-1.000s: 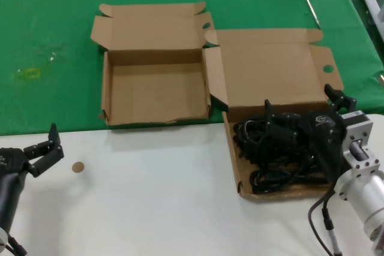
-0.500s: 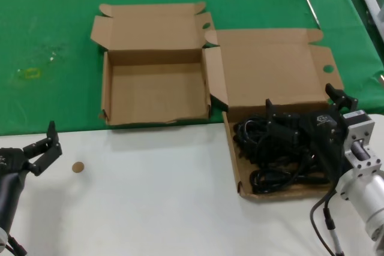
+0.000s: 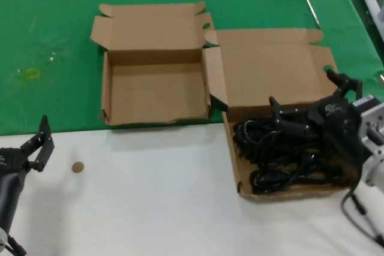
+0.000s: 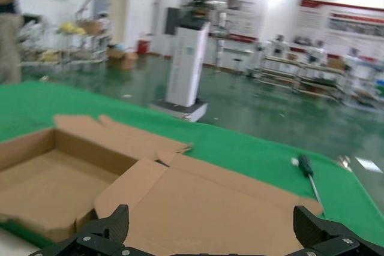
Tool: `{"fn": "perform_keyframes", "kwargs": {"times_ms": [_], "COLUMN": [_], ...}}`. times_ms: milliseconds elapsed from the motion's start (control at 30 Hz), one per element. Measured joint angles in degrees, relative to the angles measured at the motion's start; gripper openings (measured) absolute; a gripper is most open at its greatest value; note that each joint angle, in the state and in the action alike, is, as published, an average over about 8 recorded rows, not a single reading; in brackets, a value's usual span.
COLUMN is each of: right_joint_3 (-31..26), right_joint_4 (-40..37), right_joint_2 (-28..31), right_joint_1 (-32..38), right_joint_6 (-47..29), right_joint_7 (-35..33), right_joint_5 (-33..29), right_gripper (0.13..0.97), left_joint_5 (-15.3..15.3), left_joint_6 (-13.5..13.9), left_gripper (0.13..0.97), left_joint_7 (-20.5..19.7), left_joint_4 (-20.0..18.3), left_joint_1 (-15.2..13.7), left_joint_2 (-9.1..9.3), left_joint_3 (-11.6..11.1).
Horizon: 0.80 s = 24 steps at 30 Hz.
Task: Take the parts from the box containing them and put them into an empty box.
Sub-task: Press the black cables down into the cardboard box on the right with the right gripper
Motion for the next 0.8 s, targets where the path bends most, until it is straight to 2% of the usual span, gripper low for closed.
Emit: {"fn": "perform_keyframes", "kwargs": {"times_ms": [100,133,400,533,800], "right_joint_3": [-0.1,0.0,1.4,1.5,0.1], "right_joint_4": [0.0,-0.1,-1.0,-1.9,-5.5], "right_joint_2": [3.9,5.1,13.7,17.0,20.6], "right_joint_1": [0.9,1.2,4.1,6.1,11.0], "right_joint_6": [-3.6,-5.0,-19.6,-27.0,-38.4], "right_joint_7": [-0.4,-0.7,-6.2,-10.6,-19.3], "right_joint_5": [-0.9,-1.3,-3.1,-3.7,-6.2], "right_gripper": [0.966,0.966,0.966,0.966,0.966], "left_joint_5": [0.0,0.0,0.0,0.0,0.0], "left_joint_6": [0.0,0.0,0.0,0.0,0.0], "left_gripper": [0.632,0.632,0.410,0.410,0.253], "left_joint_7": [0.0,0.0,0.0,0.0,0.0], "left_joint_4": [0.0,0.0,0.0,0.0,0.0], "left_joint_1": [0.0,0.0,0.0,0.0,0.0], "left_joint_2": [0.00,0.00,0.00,0.00,0.00], "left_joint_3": [0.0,0.0,0.0,0.0,0.0]}}
